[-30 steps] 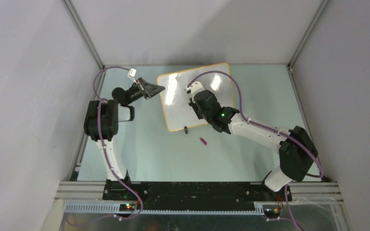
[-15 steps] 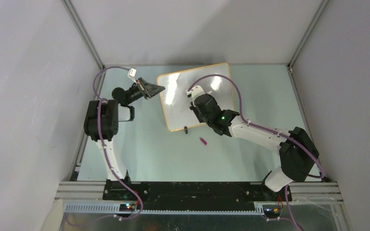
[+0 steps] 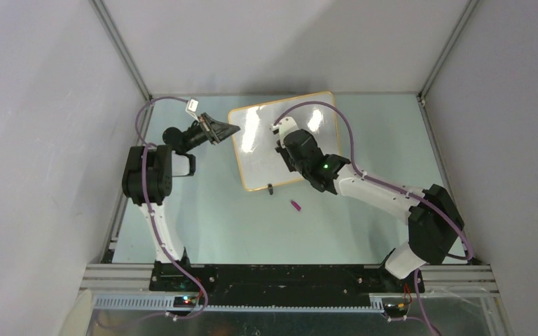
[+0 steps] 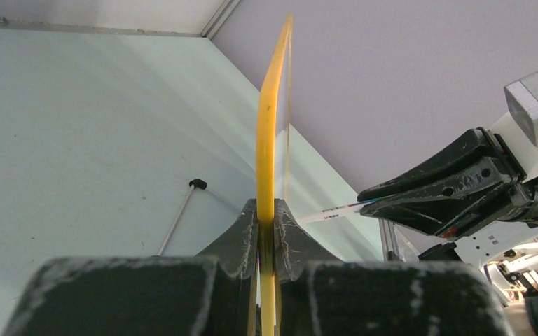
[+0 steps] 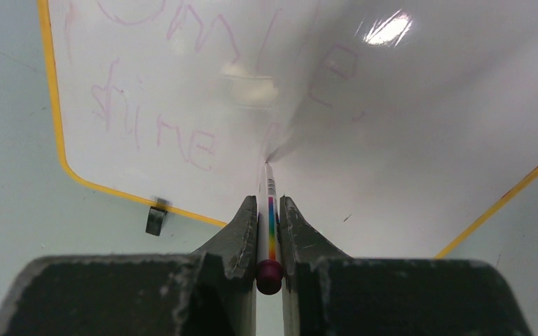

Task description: Write a sentence on the whiteboard

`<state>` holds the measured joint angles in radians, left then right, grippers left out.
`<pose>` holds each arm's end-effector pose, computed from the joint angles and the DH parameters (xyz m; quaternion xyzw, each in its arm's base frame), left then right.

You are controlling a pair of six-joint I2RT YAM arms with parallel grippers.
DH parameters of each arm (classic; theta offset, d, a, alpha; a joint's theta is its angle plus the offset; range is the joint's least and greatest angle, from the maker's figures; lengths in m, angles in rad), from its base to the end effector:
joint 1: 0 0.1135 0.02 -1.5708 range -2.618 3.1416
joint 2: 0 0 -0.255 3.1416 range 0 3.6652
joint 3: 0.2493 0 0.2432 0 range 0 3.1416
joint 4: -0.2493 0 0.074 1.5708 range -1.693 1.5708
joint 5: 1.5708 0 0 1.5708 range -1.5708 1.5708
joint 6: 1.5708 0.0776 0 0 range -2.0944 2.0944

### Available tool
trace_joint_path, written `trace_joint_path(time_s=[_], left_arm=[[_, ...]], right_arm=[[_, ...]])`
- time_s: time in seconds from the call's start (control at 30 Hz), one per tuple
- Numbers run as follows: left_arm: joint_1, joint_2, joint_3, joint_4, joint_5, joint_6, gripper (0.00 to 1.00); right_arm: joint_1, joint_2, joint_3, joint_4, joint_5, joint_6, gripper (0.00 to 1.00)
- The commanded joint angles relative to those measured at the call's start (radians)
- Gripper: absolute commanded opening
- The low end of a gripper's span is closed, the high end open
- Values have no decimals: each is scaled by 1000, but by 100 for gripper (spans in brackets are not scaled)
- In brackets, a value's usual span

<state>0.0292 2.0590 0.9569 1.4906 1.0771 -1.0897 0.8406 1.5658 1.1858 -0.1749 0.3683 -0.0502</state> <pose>0.4039 -0.0566 0.1975 0.1070 0.6315 -0.6071 0.4703 0.2771 0.2677 0.2597 -0.2897 0.8135 0.0364 0.5029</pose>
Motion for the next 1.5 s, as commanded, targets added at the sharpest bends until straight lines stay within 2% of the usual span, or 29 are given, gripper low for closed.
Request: trace_joint_path(time_s=[0.0, 0.53, 1.47], left_arm=[[-14, -28, -11, 39, 6, 50, 0], [-14, -30, -12, 39, 4, 50, 0], [-14, -31, -13, 39, 5, 52, 0]], right_arm=[[-9, 8, 54, 18, 4, -13, 0], [-35, -11, 31, -33, 18, 21, 0], [22, 4, 30, -11, 23, 2, 0]])
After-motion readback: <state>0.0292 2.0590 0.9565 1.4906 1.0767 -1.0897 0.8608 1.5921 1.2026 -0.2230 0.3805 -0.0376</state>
